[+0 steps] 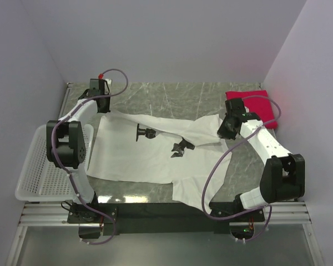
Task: Fold and stack the t-shirts
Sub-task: Fold the tshirt
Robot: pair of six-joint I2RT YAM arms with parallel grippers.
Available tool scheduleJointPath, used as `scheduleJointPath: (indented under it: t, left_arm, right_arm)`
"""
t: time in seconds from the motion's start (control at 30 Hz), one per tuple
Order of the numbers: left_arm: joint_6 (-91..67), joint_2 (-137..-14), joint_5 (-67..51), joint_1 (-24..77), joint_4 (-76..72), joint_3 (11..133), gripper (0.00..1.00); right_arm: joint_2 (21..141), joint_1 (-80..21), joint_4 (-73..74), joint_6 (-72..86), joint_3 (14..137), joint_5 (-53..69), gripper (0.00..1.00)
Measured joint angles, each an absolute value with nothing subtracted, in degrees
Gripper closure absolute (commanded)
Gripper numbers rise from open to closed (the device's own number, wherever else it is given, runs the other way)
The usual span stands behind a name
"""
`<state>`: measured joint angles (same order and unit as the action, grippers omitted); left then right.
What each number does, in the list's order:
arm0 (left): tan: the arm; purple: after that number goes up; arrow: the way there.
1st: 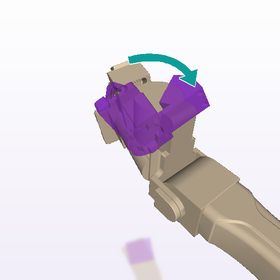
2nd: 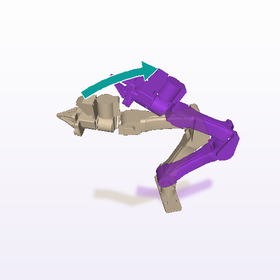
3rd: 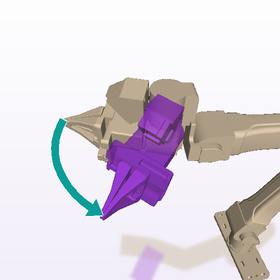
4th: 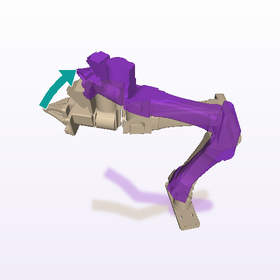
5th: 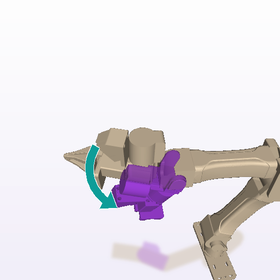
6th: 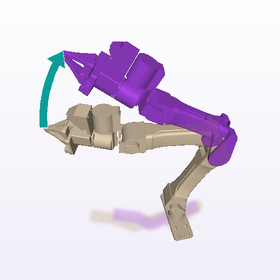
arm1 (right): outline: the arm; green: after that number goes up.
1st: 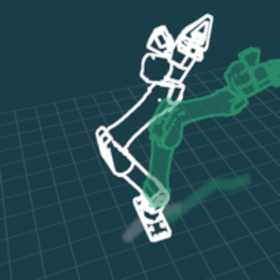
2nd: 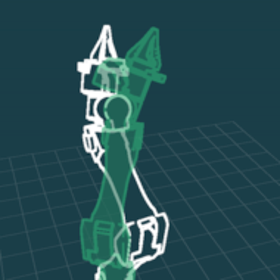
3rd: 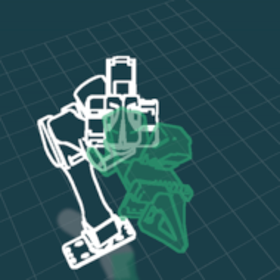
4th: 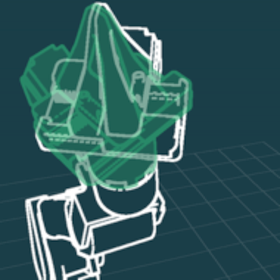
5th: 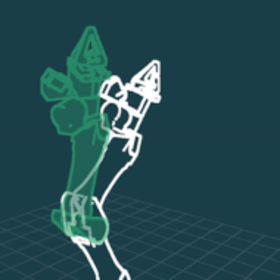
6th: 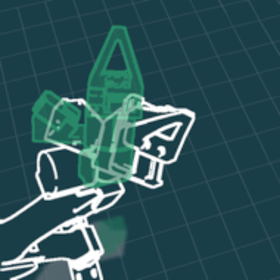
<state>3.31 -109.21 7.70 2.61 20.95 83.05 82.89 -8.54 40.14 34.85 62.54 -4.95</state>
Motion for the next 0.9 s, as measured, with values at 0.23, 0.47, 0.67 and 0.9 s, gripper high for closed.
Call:
scheduleJointPath:
  t: [0.23,0.47,0.67,0.9]
  left_arm:
    - [-0.6,-106.94,9.96,2.68,21.32,79.09,0.58]
    - [-7.97,-99.31,9.85,2.72,21.69,74.26,0.27]
    - [-14.92,-97.1,9.74,2.57,20.03,75.61,0.24]
    - [-19.49,-102.45,8.34,1.45,19.59,78.28,0.27]
  right_arm:
    - [84.62,-8.71,37.74,35.07,58.13,-1.48,0.55]
    - [84.64,-5.82,33.76,32.77,61.08,0.45,0.5]
    - [91.15,-1.72,22.37,31.38,67.4,3.97,0.51]
    - [102.54,0.71,16.32,28.71,71.66,7.57,0.51]
